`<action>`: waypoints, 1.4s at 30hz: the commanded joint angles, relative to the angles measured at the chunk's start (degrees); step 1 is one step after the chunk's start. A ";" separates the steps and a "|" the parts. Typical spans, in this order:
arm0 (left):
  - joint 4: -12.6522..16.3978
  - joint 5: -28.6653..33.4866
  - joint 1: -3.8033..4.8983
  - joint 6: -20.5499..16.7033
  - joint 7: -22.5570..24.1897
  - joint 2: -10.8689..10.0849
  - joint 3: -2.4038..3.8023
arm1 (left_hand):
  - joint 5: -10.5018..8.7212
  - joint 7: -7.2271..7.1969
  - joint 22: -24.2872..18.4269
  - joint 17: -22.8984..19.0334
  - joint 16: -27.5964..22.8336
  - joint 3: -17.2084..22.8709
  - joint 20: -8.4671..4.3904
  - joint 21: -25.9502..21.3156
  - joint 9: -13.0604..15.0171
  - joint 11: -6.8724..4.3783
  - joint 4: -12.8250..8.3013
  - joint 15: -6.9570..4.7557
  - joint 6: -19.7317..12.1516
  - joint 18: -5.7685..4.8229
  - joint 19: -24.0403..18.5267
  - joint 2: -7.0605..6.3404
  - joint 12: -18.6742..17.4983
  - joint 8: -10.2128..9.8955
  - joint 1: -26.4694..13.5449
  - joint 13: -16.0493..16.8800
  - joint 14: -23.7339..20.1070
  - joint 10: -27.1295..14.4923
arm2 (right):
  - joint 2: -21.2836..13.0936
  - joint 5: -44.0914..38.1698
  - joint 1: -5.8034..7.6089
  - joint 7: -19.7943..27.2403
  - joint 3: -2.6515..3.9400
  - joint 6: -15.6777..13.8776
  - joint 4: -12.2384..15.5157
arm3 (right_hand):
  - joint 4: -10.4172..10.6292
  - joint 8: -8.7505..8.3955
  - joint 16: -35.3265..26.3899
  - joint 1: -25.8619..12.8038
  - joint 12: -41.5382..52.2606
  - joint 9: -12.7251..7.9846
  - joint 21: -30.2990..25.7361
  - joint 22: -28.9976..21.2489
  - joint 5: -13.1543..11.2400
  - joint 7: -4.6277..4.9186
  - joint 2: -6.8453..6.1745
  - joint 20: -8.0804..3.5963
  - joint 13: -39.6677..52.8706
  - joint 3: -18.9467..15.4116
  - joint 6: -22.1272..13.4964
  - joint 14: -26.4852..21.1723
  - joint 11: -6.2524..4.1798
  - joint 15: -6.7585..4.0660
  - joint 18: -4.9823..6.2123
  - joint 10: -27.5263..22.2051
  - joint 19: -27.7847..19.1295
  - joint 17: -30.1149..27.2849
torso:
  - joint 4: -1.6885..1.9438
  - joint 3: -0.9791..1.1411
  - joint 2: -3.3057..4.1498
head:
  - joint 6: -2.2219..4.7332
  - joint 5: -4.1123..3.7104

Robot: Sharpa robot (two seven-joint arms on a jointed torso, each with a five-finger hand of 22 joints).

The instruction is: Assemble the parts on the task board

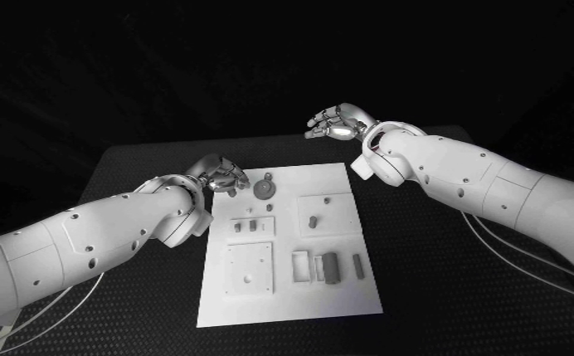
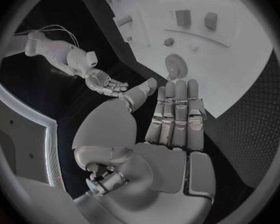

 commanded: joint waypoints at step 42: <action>-10.28 -43.22 -1.65 7.34 4.18 11.21 -2.43 | -0.21 -0.74 8.36 10.10 14.85 -6.52 -2.93 9.50 -4.38 -1.35 -0.06 -3.01 2.48 4.61 15.07 -2.48 -11.80 0.87 7.81 -4.93 11.90 7.22 | 0.54 0.22 -0.04 0.51 0.03 0.36 0.42 | 0.34 0.34 -0.31 -0.52 -0.32 -0.09 -0.41 0.23 -0.12 3.72 0.42 0.24 -0.09 0.09 -0.45 0.27 0.20 0.23 -0.77 0.47 0.28 -0.10 | -0.06 0.01 0.17 | 0.06 -0.35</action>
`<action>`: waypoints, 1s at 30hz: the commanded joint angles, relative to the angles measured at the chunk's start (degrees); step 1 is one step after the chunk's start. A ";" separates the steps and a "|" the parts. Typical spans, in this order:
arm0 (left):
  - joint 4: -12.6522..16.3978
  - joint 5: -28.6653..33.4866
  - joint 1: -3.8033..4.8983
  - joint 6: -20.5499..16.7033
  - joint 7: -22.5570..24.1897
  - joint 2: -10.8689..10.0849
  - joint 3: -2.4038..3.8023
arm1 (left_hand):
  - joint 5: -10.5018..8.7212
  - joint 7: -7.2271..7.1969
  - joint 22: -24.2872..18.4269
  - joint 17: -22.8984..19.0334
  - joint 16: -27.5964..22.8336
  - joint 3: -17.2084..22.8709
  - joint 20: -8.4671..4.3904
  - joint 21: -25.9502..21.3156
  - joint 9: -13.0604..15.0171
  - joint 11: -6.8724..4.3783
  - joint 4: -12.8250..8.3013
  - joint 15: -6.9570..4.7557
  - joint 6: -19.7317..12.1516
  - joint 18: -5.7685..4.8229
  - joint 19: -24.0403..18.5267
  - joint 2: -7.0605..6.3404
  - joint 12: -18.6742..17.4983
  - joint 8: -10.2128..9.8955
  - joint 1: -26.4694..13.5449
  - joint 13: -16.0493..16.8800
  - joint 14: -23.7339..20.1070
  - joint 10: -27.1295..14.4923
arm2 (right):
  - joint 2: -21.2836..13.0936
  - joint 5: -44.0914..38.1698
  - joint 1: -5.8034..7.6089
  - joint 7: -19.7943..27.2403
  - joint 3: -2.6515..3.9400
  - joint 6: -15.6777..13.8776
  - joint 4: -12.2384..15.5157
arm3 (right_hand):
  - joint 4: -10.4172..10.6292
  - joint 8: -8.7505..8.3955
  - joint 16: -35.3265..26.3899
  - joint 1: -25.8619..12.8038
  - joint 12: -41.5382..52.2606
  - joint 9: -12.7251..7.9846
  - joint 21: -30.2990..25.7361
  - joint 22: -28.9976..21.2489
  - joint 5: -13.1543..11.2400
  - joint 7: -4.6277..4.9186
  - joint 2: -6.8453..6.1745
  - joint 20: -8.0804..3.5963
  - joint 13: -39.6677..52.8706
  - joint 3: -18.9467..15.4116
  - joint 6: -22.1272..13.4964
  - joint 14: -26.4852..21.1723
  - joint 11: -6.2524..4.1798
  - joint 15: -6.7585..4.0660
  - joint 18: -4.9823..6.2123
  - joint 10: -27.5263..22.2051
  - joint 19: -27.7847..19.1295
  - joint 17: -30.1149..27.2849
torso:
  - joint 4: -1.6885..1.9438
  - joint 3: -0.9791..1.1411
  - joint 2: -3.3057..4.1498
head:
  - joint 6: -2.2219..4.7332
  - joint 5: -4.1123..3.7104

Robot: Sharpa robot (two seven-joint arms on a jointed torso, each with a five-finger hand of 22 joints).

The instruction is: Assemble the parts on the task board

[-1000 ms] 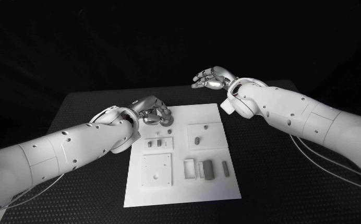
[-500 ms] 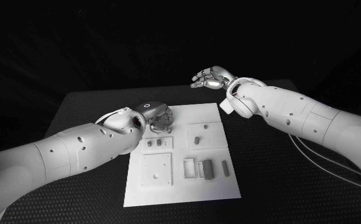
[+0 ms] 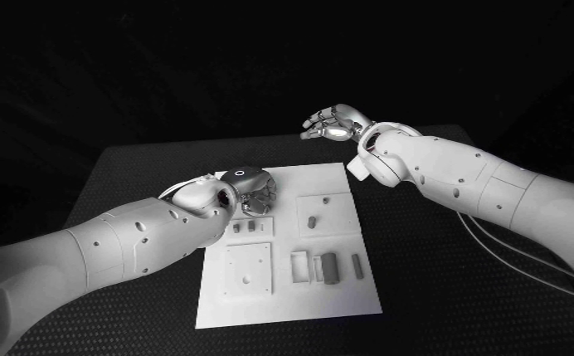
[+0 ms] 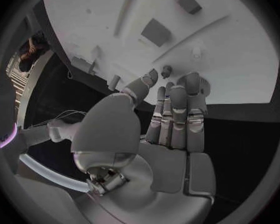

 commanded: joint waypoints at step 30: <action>-2.91 -2.71 -1.18 0.75 -0.24 0.81 0.04 | 0.26 -0.47 1.36 0.46 1.47 1.40 -0.53 1.49 -0.78 -0.38 0.10 -0.60 1.65 3.33 1.45 1.45 -1.21 0.67 -0.32 0.14 0.86 1.94 | 0.17 0.16 -0.01 0.77 0.02 0.34 0.26 | 0.33 0.38 -0.30 -0.29 -0.39 -0.12 -0.25 0.15 -0.12 3.73 0.20 0.24 -0.09 0.09 -0.46 0.31 -0.02 0.21 -0.75 0.31 0.33 -0.07 | 0.03 0.06 -0.05 | -0.41 -0.49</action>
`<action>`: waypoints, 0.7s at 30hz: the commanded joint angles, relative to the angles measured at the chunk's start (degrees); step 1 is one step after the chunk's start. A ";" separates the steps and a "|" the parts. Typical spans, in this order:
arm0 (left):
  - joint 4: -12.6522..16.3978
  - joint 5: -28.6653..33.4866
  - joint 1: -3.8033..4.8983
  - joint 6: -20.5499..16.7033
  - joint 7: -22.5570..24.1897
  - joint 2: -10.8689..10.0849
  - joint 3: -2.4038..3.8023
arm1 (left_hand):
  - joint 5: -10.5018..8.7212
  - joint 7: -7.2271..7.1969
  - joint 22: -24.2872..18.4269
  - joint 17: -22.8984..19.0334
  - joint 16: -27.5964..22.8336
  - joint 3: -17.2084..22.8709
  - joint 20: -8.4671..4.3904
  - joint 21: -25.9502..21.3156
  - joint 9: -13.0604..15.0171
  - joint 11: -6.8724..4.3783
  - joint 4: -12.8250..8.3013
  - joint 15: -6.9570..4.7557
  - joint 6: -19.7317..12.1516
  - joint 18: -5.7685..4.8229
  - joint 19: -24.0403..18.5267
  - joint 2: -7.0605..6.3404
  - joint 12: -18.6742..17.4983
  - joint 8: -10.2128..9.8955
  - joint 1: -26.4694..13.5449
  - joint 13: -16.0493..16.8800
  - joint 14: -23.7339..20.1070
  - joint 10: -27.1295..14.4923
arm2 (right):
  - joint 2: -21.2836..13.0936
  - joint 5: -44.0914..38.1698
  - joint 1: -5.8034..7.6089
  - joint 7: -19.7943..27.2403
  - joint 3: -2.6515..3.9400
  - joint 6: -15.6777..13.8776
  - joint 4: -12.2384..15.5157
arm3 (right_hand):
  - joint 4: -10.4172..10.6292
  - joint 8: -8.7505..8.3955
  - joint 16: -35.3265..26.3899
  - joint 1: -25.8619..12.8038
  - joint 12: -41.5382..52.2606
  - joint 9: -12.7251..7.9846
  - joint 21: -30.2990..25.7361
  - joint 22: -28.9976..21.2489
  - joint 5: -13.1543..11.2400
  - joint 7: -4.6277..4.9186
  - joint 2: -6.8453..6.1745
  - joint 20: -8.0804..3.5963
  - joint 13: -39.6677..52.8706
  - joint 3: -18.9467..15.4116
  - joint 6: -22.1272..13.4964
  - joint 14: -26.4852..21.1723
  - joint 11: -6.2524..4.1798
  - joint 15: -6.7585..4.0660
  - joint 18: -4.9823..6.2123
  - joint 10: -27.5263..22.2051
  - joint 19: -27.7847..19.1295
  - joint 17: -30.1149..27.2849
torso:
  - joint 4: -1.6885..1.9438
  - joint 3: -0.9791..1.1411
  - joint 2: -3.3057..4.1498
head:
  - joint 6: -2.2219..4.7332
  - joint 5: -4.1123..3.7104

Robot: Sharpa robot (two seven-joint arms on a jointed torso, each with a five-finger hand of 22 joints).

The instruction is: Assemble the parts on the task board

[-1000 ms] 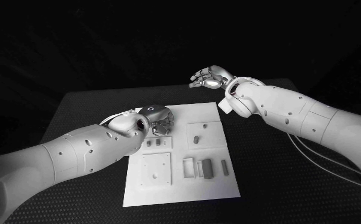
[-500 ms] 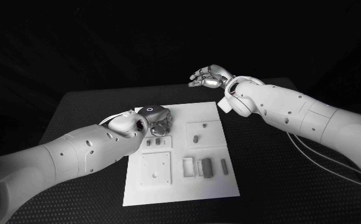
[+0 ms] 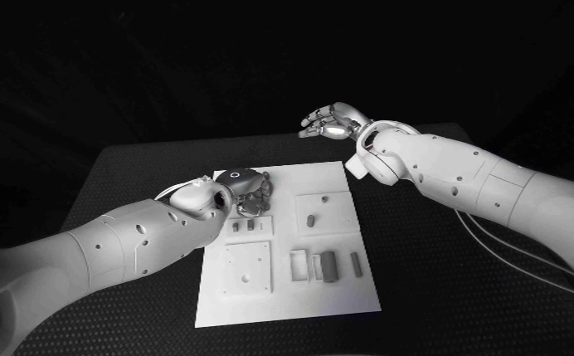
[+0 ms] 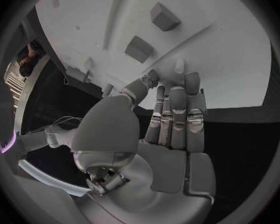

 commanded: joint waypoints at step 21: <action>0.30 -0.15 -0.42 0.54 0.43 0.71 0.04 | 0.20 0.19 1.44 0.32 0.93 0.29 -0.02 0.99 -0.50 0.05 -0.11 -0.22 0.27 3.47 0.71 0.56 -0.90 0.02 -0.39 0.02 0.54 0.55 | 0.11 0.06 -0.01 0.71 0.02 0.34 0.36 | 0.31 0.41 -0.30 -0.28 -0.44 -0.09 -0.32 0.15 -0.12 3.73 0.21 0.24 -0.09 0.10 -0.47 0.31 -0.02 0.20 -0.74 0.34 0.34 -0.10 | 0.01 0.03 0.02 | -0.28 -0.27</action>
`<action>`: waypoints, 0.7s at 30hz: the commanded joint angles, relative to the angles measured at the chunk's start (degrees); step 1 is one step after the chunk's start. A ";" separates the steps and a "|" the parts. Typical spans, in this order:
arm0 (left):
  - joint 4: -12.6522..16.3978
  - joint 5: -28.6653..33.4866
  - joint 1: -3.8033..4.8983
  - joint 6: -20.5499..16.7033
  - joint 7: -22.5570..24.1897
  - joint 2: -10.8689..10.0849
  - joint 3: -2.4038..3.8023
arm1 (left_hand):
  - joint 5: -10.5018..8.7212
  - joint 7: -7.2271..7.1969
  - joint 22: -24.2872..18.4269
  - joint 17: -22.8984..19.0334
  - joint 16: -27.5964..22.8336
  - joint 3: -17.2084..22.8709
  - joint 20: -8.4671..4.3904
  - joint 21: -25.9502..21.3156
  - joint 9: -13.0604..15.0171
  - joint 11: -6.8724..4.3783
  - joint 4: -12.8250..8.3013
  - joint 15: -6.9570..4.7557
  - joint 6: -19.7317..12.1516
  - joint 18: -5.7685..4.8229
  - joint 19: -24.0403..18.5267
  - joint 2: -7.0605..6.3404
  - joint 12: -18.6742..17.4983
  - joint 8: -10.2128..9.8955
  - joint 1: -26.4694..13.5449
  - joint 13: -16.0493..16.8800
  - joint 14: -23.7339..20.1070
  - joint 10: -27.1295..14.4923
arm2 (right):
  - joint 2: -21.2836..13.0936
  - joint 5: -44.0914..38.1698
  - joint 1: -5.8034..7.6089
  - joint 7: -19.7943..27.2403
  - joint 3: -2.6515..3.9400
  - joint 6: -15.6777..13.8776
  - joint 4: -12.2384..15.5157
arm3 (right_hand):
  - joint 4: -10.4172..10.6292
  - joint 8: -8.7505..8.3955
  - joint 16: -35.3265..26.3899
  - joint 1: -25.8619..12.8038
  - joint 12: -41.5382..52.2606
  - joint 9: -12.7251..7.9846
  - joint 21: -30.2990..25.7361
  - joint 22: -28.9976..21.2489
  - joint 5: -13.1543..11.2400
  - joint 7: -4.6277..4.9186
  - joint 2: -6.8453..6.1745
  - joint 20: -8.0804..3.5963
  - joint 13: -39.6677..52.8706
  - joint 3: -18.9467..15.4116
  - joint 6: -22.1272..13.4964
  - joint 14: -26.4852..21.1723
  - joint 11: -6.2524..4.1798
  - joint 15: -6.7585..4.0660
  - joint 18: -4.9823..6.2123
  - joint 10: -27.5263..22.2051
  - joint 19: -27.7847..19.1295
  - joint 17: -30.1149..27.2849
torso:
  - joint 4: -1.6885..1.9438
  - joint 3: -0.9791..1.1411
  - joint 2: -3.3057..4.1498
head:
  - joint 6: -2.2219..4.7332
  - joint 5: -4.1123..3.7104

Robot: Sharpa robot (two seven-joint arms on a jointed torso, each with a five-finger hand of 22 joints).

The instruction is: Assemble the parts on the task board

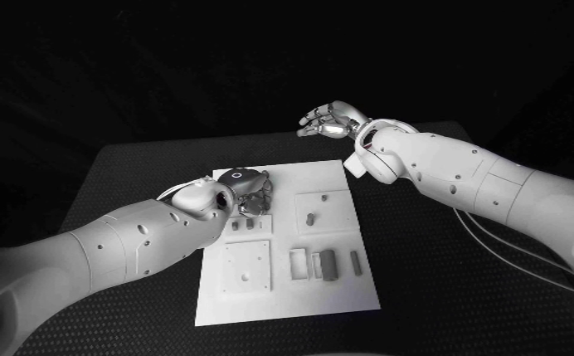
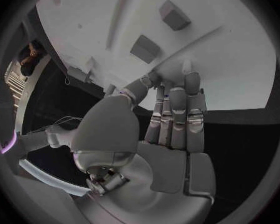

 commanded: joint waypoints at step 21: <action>-0.23 0.57 -0.53 1.15 0.02 0.75 0.02 | 0.09 0.58 1.40 0.16 0.74 0.24 0.82 0.92 -1.18 1.00 -0.08 0.75 -2.16 4.15 0.20 0.21 -2.59 -1.17 -0.55 -0.60 -0.02 -1.94 | -0.01 -0.01 -0.02 0.69 0.02 0.33 0.32 | 0.30 0.14 -0.30 -0.28 -0.26 -0.11 -0.37 0.10 -0.12 3.73 0.22 0.25 -0.09 0.09 -0.48 0.33 -0.02 0.20 -0.73 0.37 0.37 -0.06 | -0.02 0.02 -0.03 | -0.14 -0.27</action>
